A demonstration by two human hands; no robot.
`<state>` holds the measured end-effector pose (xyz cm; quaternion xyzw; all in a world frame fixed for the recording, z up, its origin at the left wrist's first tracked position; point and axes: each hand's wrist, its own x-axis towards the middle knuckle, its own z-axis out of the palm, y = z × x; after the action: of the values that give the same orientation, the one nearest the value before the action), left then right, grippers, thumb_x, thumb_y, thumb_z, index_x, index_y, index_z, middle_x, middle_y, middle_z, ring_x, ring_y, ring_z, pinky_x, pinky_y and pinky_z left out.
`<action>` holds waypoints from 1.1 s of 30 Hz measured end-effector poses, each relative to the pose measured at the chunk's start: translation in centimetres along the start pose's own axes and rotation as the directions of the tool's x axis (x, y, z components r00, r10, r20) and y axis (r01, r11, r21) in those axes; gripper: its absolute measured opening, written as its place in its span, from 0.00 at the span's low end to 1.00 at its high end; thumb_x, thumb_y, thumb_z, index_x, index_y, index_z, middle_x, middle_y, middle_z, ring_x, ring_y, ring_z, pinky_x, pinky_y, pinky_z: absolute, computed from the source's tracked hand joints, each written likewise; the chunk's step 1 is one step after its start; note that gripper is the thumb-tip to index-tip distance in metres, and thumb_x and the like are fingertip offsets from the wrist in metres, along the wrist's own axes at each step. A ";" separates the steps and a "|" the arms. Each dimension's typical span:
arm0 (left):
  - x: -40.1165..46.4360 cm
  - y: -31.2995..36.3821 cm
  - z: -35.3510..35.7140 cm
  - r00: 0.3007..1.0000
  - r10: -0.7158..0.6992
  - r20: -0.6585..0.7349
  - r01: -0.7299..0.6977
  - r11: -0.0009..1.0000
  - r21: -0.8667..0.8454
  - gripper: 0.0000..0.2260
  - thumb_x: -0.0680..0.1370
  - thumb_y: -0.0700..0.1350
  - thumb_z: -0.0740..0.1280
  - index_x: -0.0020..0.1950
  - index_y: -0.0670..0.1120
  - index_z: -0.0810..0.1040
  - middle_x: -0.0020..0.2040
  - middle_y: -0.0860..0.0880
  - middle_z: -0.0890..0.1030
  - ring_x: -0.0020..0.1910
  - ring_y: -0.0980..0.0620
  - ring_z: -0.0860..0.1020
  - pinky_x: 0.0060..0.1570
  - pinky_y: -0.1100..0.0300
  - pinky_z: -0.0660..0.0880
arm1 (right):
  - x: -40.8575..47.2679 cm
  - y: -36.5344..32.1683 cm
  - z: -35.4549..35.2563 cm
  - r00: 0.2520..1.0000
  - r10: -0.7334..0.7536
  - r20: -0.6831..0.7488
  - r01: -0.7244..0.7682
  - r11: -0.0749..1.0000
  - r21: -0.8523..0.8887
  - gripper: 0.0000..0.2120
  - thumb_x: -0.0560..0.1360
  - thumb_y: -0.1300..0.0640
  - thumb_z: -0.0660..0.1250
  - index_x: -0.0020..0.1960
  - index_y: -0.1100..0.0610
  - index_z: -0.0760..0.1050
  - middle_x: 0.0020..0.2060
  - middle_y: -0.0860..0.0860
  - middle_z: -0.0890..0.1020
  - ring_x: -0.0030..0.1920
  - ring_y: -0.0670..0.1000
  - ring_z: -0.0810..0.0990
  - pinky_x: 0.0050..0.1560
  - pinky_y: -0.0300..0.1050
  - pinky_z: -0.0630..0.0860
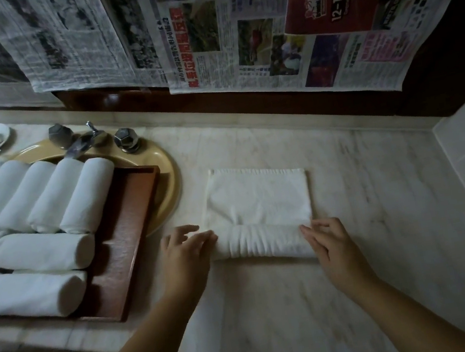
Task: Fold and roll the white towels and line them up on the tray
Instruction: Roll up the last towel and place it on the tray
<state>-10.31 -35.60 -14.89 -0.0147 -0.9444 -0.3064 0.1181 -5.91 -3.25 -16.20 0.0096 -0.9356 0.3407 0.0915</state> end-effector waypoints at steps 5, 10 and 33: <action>0.1 -3.4 0.1 0.907 0.384 0.171 -0.386 0.922 -0.021 0.26 0.75 0.55 0.76 0.73 0.51 0.79 0.70 0.52 0.79 0.63 0.48 0.74 0.59 0.53 0.76 | -1.8 0.3 -0.8 0.997 -0.065 0.037 0.065 0.998 0.001 0.21 0.84 0.47 0.62 0.71 0.58 0.78 0.67 0.48 0.75 0.67 0.44 0.75 0.71 0.30 0.65; 3.2 -4.1 -0.2 0.830 0.484 0.276 -0.494 0.868 -0.036 0.28 0.76 0.55 0.76 0.75 0.51 0.76 0.71 0.50 0.77 0.68 0.46 0.74 0.64 0.46 0.77 | -1.8 0.6 -0.2 0.997 -0.018 0.070 0.015 0.999 0.035 0.21 0.84 0.53 0.63 0.76 0.57 0.72 0.76 0.47 0.69 0.76 0.41 0.67 0.74 0.36 0.65; 10.7 0.0 1.4 0.842 -0.191 0.504 0.346 0.908 -0.234 0.16 0.79 0.65 0.68 0.54 0.55 0.84 0.45 0.55 0.85 0.48 0.54 0.84 0.52 0.50 0.81 | 7.1 -0.4 -1.0 0.708 0.623 0.332 -0.706 0.623 0.337 0.12 0.83 0.43 0.64 0.56 0.49 0.80 0.53 0.49 0.83 0.50 0.51 0.81 0.45 0.45 0.73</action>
<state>-20.98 -35.31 -13.53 0.0271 -0.8754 -0.4544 -0.1629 -12.73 -2.55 -13.95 -0.2865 -0.7733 0.5499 -0.1321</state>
